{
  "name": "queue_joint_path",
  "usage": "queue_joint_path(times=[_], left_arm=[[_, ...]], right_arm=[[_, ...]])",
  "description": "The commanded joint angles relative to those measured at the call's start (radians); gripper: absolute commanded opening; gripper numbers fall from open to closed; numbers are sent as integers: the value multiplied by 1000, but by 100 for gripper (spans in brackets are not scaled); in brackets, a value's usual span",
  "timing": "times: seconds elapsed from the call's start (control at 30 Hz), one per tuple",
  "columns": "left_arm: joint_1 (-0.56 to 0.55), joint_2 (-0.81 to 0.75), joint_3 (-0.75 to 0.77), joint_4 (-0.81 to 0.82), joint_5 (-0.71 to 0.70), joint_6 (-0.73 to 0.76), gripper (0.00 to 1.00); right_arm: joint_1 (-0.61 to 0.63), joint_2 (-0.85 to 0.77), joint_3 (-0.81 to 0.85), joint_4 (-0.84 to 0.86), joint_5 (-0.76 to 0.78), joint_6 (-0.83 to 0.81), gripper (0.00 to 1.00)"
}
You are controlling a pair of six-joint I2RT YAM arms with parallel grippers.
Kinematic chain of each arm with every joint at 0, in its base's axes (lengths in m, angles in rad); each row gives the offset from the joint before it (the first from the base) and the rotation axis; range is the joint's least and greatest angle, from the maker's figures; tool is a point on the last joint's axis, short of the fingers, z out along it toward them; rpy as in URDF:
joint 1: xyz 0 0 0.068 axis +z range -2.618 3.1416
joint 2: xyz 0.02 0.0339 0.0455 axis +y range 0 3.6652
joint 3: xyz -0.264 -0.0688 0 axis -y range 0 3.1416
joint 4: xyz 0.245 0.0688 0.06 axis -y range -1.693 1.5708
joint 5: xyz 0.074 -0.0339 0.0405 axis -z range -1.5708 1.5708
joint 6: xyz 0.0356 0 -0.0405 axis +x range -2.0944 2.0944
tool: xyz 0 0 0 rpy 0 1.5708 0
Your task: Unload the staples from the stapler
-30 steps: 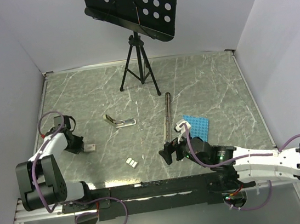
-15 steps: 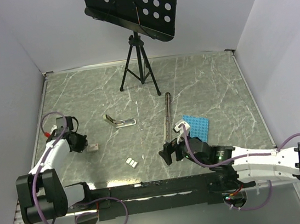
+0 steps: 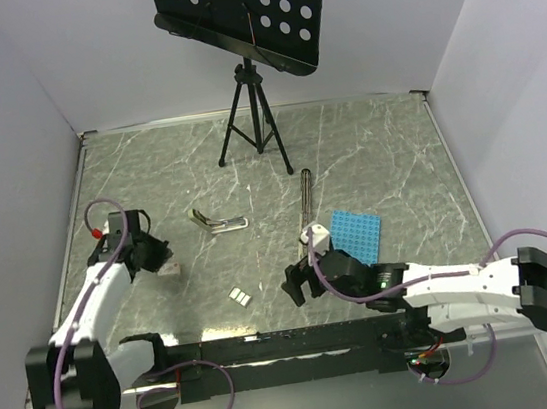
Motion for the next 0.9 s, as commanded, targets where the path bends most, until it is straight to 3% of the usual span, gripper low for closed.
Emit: queue_joint_path(times=[0.0,0.2,0.4,0.5,0.87], left_arm=[[-13,-126,102,-50,-68,29,1],[30,-92,200,-239,-304,-35,1],[203,0,121,-194,-152,-3,1],[216,54,94,-164,-81,29,1],[214,115,94,-154,-88,44,1]], right_arm=[[22,57,70,89,-29,-15,100],[34,180,130,213,-118,-67,96],[63,401,270,183,-125,-102,86],[80,497,352,145,-122,-105,81],[172,701,491,54,-48,-134,77]])
